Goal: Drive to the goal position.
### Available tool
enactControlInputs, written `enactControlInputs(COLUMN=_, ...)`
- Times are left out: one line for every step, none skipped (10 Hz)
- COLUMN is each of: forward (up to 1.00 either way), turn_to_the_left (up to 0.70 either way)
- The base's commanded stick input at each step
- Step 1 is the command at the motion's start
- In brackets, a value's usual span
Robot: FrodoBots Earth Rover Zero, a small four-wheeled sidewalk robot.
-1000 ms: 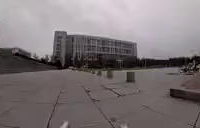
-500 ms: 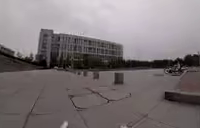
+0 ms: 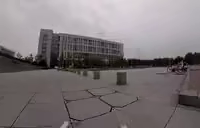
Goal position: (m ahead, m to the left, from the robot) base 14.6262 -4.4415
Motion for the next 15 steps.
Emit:
enactControlInputs(forward=0.7, turn_to_the_left=-0.34)
enactControlInputs(forward=0.7, turn_to_the_left=-0.34)
enactControlInputs(forward=0.7, turn_to_the_left=-0.34)
enactControlInputs(forward=0.7, turn_to_the_left=-0.34)
enactControlInputs(forward=0.7, turn_to_the_left=-0.34)
enactControlInputs(forward=0.7, turn_to_the_left=-0.33)
enactControlInputs(forward=0.7, turn_to_the_left=-0.18)
enactControlInputs(forward=0.7, turn_to_the_left=0.0)
enactControlInputs(forward=0.7, turn_to_the_left=0.0)
enactControlInputs(forward=0.7, turn_to_the_left=0.0)
enactControlInputs(forward=0.7, turn_to_the_left=0.0)
enactControlInputs(forward=0.7, turn_to_the_left=0.0)
enactControlInputs(forward=0.7, turn_to_the_left=0.0)
enactControlInputs(forward=0.7, turn_to_the_left=-0.02)
enactControlInputs(forward=0.7, turn_to_the_left=-0.19)
